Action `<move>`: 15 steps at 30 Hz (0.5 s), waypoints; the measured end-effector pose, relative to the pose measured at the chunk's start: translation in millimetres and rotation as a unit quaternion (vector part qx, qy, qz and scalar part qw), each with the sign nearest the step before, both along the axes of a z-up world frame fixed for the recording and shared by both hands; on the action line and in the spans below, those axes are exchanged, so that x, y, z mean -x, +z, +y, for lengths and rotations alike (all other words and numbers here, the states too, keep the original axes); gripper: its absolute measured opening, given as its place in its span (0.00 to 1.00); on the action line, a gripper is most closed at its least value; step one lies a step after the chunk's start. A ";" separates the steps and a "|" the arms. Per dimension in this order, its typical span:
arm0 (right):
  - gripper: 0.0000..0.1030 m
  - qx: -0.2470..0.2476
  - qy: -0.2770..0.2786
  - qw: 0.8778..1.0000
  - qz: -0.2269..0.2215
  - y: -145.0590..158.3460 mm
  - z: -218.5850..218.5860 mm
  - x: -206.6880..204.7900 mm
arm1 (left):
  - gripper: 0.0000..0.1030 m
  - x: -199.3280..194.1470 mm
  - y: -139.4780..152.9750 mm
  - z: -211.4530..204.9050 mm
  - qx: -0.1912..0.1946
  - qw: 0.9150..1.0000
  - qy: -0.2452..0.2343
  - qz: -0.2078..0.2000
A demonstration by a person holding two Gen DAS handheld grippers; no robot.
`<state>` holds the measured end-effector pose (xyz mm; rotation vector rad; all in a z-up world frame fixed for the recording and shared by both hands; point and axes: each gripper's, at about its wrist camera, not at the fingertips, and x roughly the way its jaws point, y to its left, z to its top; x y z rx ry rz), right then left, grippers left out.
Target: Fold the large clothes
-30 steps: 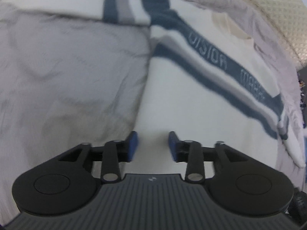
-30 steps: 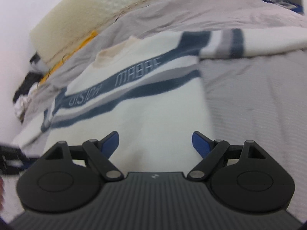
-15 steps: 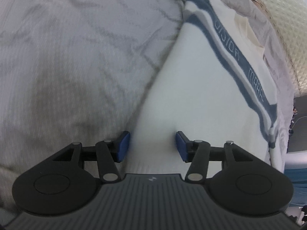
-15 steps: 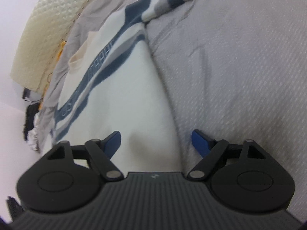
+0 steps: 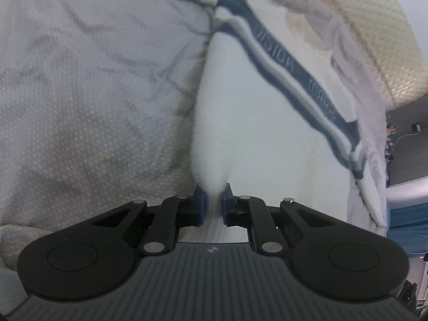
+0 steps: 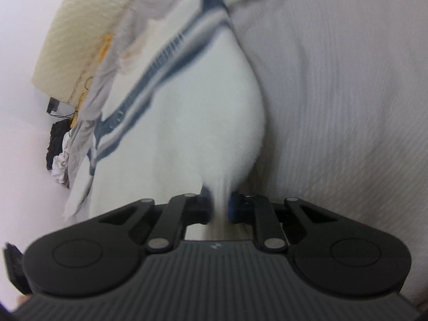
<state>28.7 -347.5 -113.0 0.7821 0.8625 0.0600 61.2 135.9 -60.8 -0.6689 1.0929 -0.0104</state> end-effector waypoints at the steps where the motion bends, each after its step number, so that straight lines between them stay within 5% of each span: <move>1: 0.14 0.019 -0.002 1.000 -0.010 5.8 -1.5 4.4 | 0.14 3.5 4.7 0.6 -0.001 1.000 0.000 -0.008; 9: 0.14 0.052 -0.008 0.996 0.077 -28.5 -1.4 -10.8 | 0.14 0.6 -6.6 -16.3 -0.081 0.996 -0.033 0.022; 15: 0.16 0.059 -0.006 0.995 0.077 -28.8 -1.8 -10.7 | 0.17 2.7 -10.3 -16.0 -0.092 0.994 -0.044 0.025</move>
